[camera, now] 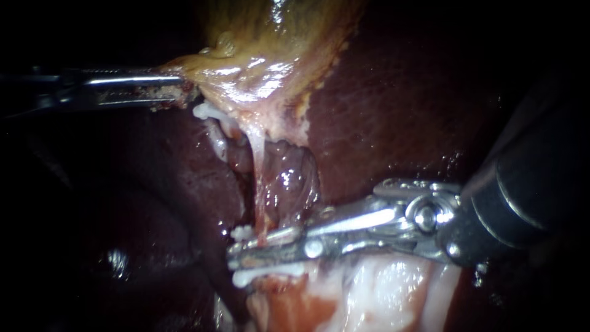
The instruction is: Going back second clip right tube
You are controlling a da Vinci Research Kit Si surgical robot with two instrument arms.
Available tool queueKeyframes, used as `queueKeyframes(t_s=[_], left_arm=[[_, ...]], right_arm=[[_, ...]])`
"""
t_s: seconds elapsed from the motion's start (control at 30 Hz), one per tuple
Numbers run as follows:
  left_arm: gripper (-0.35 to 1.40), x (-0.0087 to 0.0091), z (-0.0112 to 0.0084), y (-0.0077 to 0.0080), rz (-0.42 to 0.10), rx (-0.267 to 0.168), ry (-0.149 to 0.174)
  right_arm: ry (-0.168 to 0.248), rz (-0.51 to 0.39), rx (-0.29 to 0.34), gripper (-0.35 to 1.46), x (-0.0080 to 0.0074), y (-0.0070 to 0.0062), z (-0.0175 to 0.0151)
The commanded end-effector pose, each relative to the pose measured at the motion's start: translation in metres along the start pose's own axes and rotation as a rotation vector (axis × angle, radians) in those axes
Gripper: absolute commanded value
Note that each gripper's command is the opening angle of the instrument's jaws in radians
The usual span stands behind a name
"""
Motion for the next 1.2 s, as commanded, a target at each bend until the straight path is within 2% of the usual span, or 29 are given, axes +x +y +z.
queueKeyframes(t_s=[0.03,0.07,0.17,0.27,0.33,0.47,0.57,0.63,0.77,0.87,0.97,1.07,1.2], left_arm=[[-0.35,0.0000,0.0000,0.0000,0.000,0.000,0.000],[-0.35,0.0000,0.0000,0.0000,0.000,0.000,0.000],[-0.35,0.0000,0.0000,0.0000,0.000,0.000,0.000],[-0.35,0.0000,0.0000,0.0000,0.000,0.000,0.000],[-0.35,0.0000,0.0000,0.0000,0.000,0.000,0.000],[-0.35,0.0000,0.0000,0.0001,0.000,0.001,0.000],[-0.35,0.0000,0.0000,0.0001,0.000,0.001,0.000],[-0.35,0.0000,0.0000,0.0001,0.000,0.001,0.000],[-0.35,0.0000,0.0000,0.0002,0.000,0.001,0.000],[-0.35,0.0000,0.0000,0.0002,0.000,0.001,0.000],[-0.35,0.0000,0.0000,0.0002,0.000,0.001,0.000],[-0.35,0.0000,0.0000,0.0002,0.000,0.001,0.000],[-0.35,0.0000,-0.0001,0.0002,0.000,0.000,0.000]], right_arm=[[0.004,0.021,0.003,-0.23,0.0000,0.0001,0.0002],[0.009,0.020,0.006,-0.04,-0.0001,0.0002,0.0003],[0.017,0.017,0.012,0.31,-0.0003,0.0006,0.0010],[0.020,0.003,0.007,0.44,-0.0004,0.0015,0.0018],[0.022,-0.058,0.005,0.46,-0.0004,0.0021,0.0022],[0.027,-0.120,-0.002,0.48,-0.0005,0.0035,0.0024],[0.063,-0.177,-0.045,0.49,-0.0003,0.0041,0.0022],[0.103,-0.204,-0.096,0.50,-0.0001,0.0043,0.0021],[0.120,-0.261,-0.119,0.50,-0.0001,0.0047,0.0018],[0.111,-0.290,-0.136,0.50,-0.0002,0.0050,0.0015],[0.083,-0.320,-0.157,0.50,-0.0004,0.0051,0.0010],[0.048,-0.375,-0.175,0.50,-0.0008,0.0051,0.0004],[0.035,-0.467,-0.171,0.50,-0.0009,0.0047,-0.0015]])
